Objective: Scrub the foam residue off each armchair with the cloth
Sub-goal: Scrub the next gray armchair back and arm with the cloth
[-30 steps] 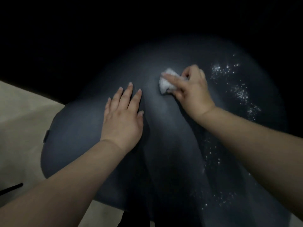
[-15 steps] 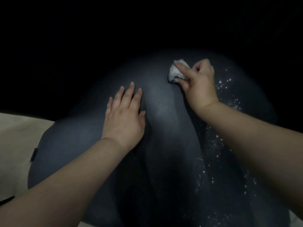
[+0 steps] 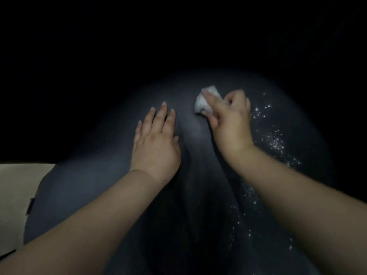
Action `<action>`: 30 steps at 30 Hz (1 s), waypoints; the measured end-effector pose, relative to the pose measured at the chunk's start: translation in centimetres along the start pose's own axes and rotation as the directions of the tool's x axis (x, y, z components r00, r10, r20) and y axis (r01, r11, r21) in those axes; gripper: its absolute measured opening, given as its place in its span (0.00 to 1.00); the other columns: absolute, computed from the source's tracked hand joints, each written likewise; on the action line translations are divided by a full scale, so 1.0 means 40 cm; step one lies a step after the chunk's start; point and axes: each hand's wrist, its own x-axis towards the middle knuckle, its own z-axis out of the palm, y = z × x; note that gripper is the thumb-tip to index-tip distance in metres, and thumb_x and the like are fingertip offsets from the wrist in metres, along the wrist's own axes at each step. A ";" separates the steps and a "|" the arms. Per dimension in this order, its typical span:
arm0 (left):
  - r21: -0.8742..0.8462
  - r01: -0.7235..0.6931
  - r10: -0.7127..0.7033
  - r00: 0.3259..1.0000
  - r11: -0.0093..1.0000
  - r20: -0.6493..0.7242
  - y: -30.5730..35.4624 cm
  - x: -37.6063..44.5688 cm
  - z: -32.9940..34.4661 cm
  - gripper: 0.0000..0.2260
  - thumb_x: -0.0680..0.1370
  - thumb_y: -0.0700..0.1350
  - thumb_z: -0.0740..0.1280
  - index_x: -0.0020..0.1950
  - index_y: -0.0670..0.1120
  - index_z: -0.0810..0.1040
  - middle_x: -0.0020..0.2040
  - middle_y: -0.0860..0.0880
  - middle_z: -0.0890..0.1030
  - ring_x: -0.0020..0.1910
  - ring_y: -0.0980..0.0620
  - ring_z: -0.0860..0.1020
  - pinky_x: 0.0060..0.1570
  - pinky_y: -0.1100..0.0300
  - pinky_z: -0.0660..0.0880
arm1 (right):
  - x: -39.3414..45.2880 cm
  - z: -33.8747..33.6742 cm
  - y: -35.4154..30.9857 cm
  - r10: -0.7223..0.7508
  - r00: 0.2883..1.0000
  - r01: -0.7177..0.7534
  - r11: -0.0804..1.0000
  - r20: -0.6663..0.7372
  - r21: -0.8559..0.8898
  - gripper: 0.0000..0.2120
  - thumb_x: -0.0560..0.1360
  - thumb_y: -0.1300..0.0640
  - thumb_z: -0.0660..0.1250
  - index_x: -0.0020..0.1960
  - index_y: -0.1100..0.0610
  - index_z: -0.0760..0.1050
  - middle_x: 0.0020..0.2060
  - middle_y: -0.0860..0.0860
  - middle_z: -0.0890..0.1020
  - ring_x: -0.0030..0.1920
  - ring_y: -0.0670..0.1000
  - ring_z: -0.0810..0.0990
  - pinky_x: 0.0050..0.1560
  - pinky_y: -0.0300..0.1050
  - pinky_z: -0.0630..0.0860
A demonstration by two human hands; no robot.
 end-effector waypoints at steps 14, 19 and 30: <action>0.034 -0.034 0.034 0.999 0.999 0.009 0.066 0.072 0.009 0.26 0.81 0.48 0.56 0.78 0.48 0.54 0.79 0.50 0.49 0.77 0.48 0.46 0.74 0.51 0.44 | -0.108 -0.060 0.091 0.091 0.996 -0.091 0.995 0.013 0.049 0.16 0.73 0.50 0.70 0.60 0.47 0.77 0.47 0.47 0.66 0.49 0.49 0.66 0.53 0.44 0.70; 0.044 -0.055 0.054 0.998 0.998 0.018 0.088 0.074 0.006 0.26 0.80 0.49 0.57 0.78 0.48 0.55 0.79 0.50 0.50 0.77 0.48 0.47 0.74 0.51 0.45 | -0.203 -0.112 0.100 -0.154 0.973 0.156 0.988 0.173 0.004 0.30 0.67 0.64 0.75 0.64 0.41 0.74 0.44 0.52 0.70 0.45 0.53 0.67 0.42 0.49 0.72; 0.041 -0.083 0.082 0.996 0.996 0.017 0.088 0.070 0.020 0.25 0.81 0.48 0.55 0.78 0.48 0.56 0.79 0.49 0.52 0.77 0.47 0.49 0.74 0.50 0.45 | 0.055 -0.163 0.249 0.260 0.949 -0.256 0.966 -0.181 0.046 0.21 0.74 0.52 0.68 0.67 0.44 0.73 0.50 0.53 0.68 0.54 0.58 0.71 0.60 0.52 0.71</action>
